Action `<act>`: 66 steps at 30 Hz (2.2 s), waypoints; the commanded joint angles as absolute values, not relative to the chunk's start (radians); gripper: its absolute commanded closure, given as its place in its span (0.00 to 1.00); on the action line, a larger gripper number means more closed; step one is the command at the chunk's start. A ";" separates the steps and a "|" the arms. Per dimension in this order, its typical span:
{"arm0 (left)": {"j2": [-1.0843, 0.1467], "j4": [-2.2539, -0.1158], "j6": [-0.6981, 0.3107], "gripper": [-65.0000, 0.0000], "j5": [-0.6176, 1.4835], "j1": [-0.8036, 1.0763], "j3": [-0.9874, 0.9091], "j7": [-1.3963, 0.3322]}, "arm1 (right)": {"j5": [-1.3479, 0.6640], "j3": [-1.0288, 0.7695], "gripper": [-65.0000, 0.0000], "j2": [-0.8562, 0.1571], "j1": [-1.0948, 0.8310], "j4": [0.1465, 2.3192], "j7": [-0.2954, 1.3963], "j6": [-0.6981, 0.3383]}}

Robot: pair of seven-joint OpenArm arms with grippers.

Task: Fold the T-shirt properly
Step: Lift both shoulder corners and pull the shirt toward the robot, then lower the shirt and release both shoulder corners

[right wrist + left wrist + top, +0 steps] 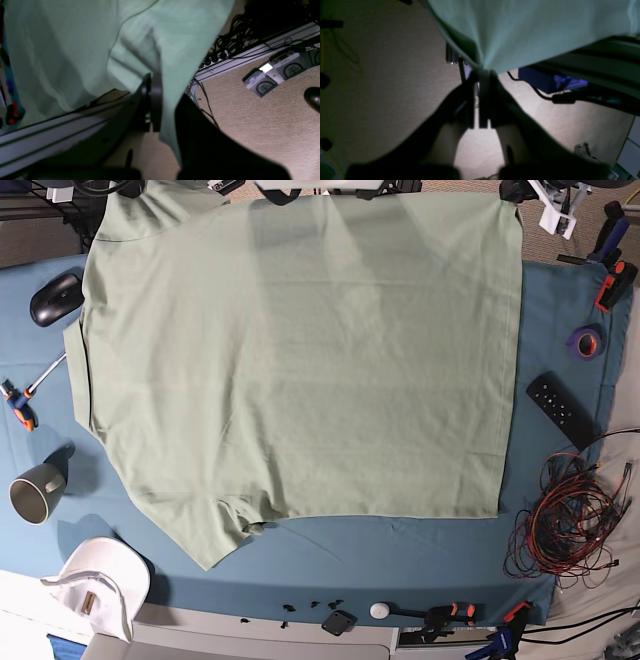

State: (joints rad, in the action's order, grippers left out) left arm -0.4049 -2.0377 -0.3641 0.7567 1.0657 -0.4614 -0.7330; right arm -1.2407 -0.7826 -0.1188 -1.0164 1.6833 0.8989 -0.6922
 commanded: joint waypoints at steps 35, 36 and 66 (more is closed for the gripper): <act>-0.413 -1.996 -0.360 1.00 0.685 0.565 -0.460 -0.624 | -0.555 -0.516 1.00 -0.124 -0.472 2.000 0.659 -0.592; -0.413 -1.981 -0.363 1.00 0.685 0.549 -0.460 -0.624 | -0.525 -0.502 1.00 -0.124 -0.456 2.000 0.651 -0.582; -0.511 -1.879 -0.363 1.00 0.606 0.376 -0.204 -0.606 | -0.382 -0.510 1.00 -0.125 -0.310 1.668 0.576 -0.350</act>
